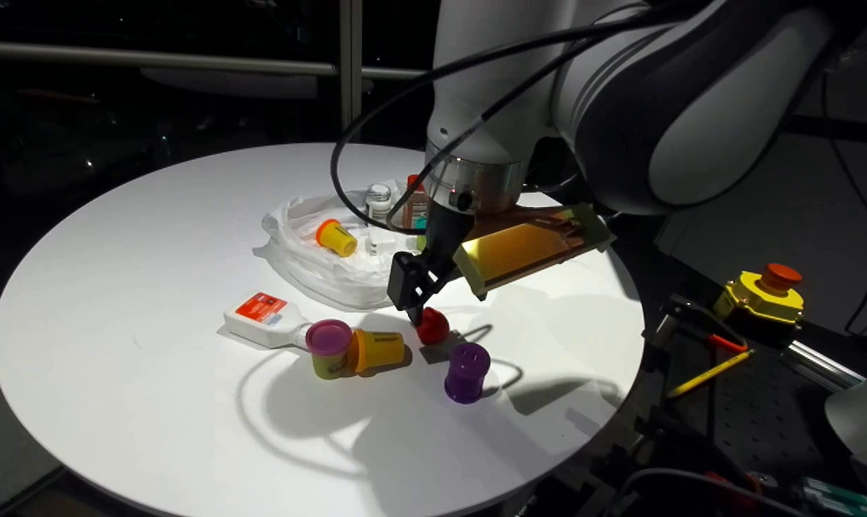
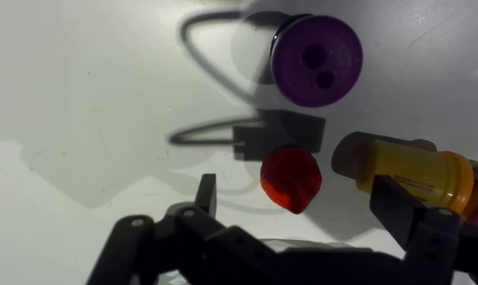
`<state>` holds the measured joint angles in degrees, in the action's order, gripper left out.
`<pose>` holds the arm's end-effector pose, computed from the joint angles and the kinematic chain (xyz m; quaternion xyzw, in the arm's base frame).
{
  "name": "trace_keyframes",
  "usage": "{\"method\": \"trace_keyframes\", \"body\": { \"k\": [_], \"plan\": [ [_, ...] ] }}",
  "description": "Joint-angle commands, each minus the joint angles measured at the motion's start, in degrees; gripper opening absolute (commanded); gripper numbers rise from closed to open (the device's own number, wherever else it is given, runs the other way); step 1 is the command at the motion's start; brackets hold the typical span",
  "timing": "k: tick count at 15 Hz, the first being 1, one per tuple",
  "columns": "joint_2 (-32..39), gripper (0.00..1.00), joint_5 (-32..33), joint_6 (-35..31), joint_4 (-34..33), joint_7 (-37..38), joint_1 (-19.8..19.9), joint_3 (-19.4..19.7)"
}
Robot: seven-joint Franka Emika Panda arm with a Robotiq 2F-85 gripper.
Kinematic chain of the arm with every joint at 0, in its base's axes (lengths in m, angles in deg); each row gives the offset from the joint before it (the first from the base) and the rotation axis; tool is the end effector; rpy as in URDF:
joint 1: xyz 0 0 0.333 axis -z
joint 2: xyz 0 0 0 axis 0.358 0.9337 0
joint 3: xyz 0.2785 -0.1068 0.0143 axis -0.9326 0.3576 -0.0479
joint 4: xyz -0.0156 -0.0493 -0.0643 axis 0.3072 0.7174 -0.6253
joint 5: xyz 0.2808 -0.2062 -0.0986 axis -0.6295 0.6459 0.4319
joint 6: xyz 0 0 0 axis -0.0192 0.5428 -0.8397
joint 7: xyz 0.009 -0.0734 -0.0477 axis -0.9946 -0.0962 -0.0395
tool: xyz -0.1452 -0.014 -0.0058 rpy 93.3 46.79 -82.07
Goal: Put all the objects on the table into the plastic bag.
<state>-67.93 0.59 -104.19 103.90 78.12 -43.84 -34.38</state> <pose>0.4320 0.1575 0.1373 0.9790 -0.1853 0.0588 0.0611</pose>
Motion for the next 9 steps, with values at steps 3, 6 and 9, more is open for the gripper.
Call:
{"method": "trace_keyframes", "body": {
  "k": [3, 6, 9],
  "plan": [
    [2.88, 1.0, 0.2, -6.25, 0.4, -0.68, 1.18, 0.11],
    [4.53, 1.0, 0.21, -8.32, -0.28, -0.55, 1.66, 0.42],
    [5.99, 1.0, -0.31, -9.5, -0.91, -1.07, 2.72, 0.21]
  ]
}}
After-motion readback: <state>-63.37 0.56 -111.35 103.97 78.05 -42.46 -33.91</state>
